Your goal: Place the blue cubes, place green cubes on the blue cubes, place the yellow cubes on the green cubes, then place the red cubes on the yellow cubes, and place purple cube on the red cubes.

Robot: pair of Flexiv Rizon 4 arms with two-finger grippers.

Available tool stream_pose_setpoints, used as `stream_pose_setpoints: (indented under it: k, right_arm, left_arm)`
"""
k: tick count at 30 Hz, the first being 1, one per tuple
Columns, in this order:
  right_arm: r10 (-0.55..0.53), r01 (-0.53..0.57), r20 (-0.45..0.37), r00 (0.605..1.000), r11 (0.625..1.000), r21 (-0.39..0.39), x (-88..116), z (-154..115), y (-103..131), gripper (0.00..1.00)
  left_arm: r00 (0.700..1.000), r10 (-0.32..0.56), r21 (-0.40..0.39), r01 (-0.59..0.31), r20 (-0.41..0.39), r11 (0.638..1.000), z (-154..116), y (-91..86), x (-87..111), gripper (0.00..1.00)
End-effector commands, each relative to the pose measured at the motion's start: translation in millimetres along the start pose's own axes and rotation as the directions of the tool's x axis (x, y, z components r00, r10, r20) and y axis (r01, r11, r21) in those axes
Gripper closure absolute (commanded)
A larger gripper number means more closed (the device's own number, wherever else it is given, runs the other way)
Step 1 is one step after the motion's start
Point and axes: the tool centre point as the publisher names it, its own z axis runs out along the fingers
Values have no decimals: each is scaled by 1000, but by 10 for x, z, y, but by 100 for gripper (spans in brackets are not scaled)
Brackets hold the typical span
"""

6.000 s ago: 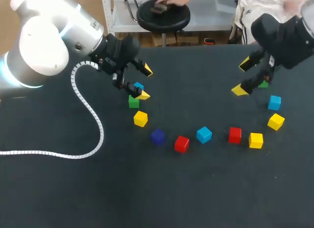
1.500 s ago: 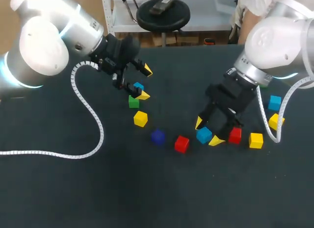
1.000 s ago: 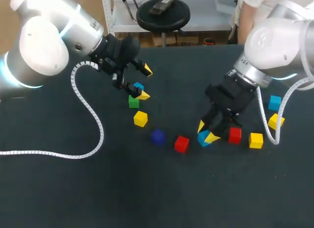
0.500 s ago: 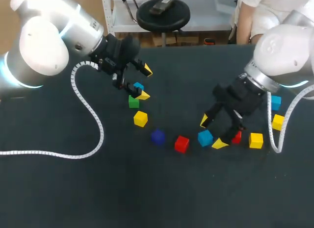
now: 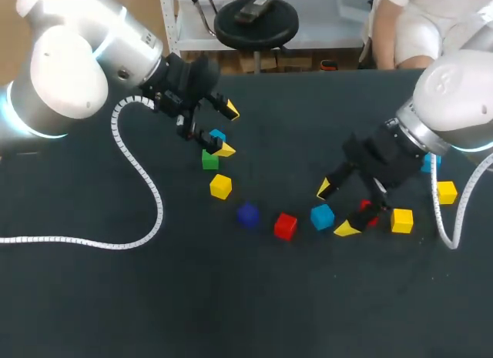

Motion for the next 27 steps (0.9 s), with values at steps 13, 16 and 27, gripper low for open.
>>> stream_pose_setpoints:
  k: [13,16,27]
  right_arm:
    - [-56,56,5,998,998,8,-111,16,-53,0]
    - [-65,65,4,998,998,5,-117,45,-52,0]
    - [-88,87,-32,996,996,-18,-109,113,-23,100]
  left_arm:
    - [1000,3,0,-3,3,1000,2,5,11,0]
    - [1000,3,0,-3,3,1000,2,5,11,0]
    - [1000,3,0,-3,3,1000,2,5,11,0]
